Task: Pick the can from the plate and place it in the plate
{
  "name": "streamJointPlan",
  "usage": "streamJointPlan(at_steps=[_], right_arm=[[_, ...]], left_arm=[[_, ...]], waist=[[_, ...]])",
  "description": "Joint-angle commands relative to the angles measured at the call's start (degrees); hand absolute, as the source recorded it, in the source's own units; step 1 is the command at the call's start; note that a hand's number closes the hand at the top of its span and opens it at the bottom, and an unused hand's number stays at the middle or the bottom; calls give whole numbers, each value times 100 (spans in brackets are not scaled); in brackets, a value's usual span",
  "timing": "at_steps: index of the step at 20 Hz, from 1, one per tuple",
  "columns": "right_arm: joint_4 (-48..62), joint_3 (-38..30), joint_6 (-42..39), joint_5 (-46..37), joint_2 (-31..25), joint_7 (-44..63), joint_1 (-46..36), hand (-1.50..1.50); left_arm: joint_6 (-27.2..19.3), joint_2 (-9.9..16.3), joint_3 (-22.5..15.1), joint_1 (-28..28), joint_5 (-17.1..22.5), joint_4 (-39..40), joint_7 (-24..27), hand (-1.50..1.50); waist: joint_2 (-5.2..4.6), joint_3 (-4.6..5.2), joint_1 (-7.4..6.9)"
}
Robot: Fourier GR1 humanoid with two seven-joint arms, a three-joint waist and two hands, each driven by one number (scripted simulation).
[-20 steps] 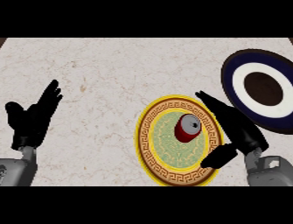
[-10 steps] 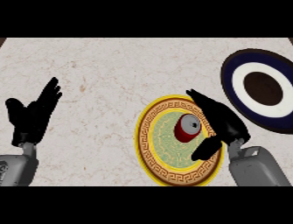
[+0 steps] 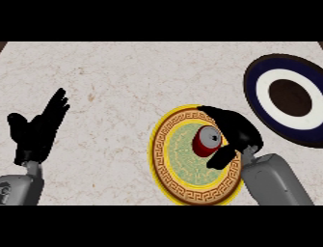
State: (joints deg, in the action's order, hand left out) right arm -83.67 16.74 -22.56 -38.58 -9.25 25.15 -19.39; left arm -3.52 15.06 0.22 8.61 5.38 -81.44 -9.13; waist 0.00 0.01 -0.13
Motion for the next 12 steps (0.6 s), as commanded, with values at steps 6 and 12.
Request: streamJointPlan(at_steps=[6,12], right_arm=[[689,234,175,-435,276,-1014,-1,150],[830,-260,369,-327,892,-479,-520,150]], left_arm=[[170,-70,131,-274,-126,-347,-99,0],[281,-50,327,217,-81,25,-271,0]], waist=[[-1,-1,-12],[-6,-1,-25]])
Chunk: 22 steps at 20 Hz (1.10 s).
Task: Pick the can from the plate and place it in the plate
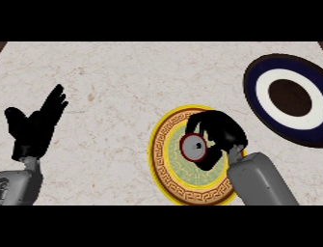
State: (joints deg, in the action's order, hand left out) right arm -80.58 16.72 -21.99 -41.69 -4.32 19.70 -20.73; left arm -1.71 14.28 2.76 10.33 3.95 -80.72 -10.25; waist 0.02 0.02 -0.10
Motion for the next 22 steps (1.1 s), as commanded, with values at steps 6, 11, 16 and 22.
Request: streamJointPlan(at_steps=[6,11,16,22], right_arm=[[1074,-633,1381,706,425,1298,-2031,150],[602,-789,2021,-492,136,1487,-2357,150],[157,-885,3288,-1650,-158,1952,-2404,150],[-347,-1374,3495,-2110,-492,2597,-2120,150]], left_arm=[[-206,-270,-239,42,-264,-119,-98,0],[80,-39,-9,-138,-68,-58,103,0],[39,-16,105,10,3,19,-76,0],[-129,-222,-43,-115,-190,-105,39,0]], waist=[[-20,-2,-121],[21,2,-10],[37,2,63],[16,-1,47]])
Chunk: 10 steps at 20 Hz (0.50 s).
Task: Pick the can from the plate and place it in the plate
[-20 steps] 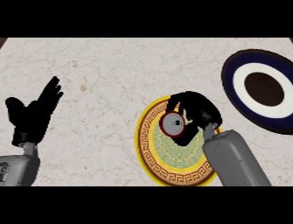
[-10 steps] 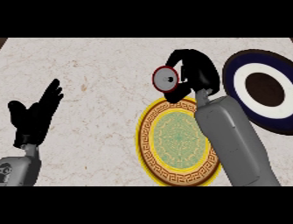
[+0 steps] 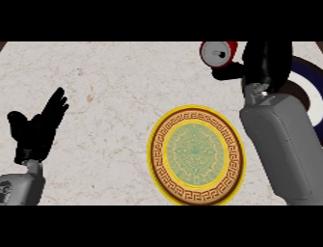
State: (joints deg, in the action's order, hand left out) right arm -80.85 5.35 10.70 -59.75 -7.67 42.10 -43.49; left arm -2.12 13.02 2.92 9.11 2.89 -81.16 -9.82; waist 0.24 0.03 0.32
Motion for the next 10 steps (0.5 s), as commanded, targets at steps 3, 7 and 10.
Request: streamJointPlan(at_steps=[3,7,10], right_arm=[[-648,-518,436,-66,-67,385,519,150],[-520,-1118,578,446,-322,85,717,150],[-499,-1496,581,812,-644,-284,1075,150]], left_arm=[[163,110,129,-10,50,15,75,0],[176,108,133,191,68,-29,-244,0],[187,22,184,88,34,160,212,0]], waist=[[-17,-3,-10],[-25,-5,-26],[-28,-4,-14]])
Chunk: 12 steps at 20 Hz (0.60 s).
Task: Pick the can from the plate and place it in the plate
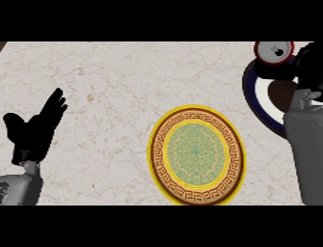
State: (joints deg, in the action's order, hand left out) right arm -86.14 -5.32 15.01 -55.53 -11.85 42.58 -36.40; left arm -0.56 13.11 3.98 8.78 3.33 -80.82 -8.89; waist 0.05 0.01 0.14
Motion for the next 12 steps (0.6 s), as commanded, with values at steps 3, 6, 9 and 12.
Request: streamJointPlan(at_steps=[3,6,9,12], right_arm=[[463,-1003,-20,860,-790,-717,272,150],[1104,-1086,535,906,-702,-1342,628,150],[1481,-1072,521,974,-765,-1741,864,150],[2114,-1276,-243,1421,-1228,-1976,614,150]], left_arm=[[-180,-175,-150,216,-269,203,-5,0],[-166,-243,-124,139,-226,103,-40,0],[-75,-167,-45,-2,-242,182,187,0],[-50,-122,24,365,-175,311,-99,0]], waist=[[-13,-4,11],[-17,-4,-35],[-17,-3,-40],[-26,-3,-37]])
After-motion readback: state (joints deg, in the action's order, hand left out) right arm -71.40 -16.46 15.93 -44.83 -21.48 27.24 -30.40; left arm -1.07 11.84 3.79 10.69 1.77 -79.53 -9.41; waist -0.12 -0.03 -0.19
